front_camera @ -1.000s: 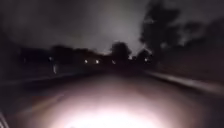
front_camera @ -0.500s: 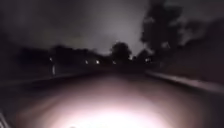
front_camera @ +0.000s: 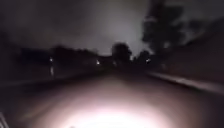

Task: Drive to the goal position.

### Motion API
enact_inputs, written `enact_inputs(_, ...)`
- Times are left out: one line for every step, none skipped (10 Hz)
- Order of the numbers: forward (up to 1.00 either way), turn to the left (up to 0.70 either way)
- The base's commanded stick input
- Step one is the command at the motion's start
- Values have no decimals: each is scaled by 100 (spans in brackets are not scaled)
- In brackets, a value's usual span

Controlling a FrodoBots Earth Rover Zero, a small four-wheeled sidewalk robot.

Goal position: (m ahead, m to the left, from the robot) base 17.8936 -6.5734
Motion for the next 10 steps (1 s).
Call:
enact_inputs(70, -30)
enact_inputs(70, -5)
enact_inputs(70, -34)
enact_inputs(70, -4)
enact_inputs(70, 0)
enact_inputs(70, 0)
enact_inputs(70, 0)
enact_inputs(70, 0)
enact_inputs(70, 0)
enact_inputs(70, 0)
